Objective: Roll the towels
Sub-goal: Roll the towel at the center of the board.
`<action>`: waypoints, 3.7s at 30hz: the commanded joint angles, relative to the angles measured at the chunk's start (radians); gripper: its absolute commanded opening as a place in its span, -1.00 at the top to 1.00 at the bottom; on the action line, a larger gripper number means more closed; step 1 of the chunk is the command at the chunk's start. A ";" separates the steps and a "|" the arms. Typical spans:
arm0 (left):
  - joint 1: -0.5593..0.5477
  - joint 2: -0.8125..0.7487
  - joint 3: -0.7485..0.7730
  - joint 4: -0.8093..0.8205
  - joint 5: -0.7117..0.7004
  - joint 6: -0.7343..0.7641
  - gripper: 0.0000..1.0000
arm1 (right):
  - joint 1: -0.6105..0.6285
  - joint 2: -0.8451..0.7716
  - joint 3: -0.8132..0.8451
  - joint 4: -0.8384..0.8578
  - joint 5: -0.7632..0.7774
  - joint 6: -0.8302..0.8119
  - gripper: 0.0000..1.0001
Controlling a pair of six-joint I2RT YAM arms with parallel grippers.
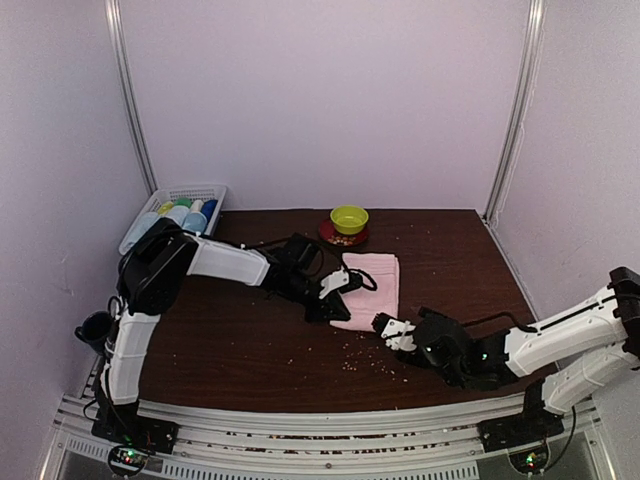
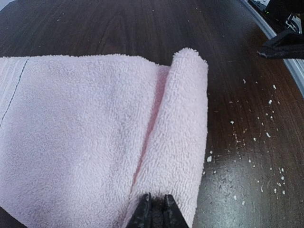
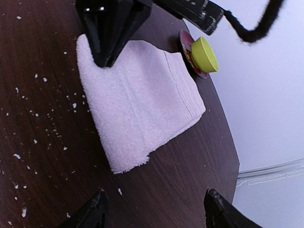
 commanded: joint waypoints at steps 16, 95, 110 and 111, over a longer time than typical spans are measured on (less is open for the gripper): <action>0.038 0.075 0.002 -0.137 0.029 -0.005 0.78 | 0.023 0.370 0.066 0.213 0.004 -0.356 -0.47; 0.013 -0.585 -0.801 0.574 -0.138 0.243 -0.63 | -0.337 0.674 0.684 -0.853 -1.115 0.127 1.00; -0.002 -0.383 -0.599 0.445 -0.216 0.352 -0.51 | -0.394 0.715 0.744 -0.971 -1.157 0.056 1.00; -0.002 -0.374 -0.588 0.439 -0.216 0.356 -0.48 | -0.397 0.716 0.745 -0.971 -1.161 0.054 1.00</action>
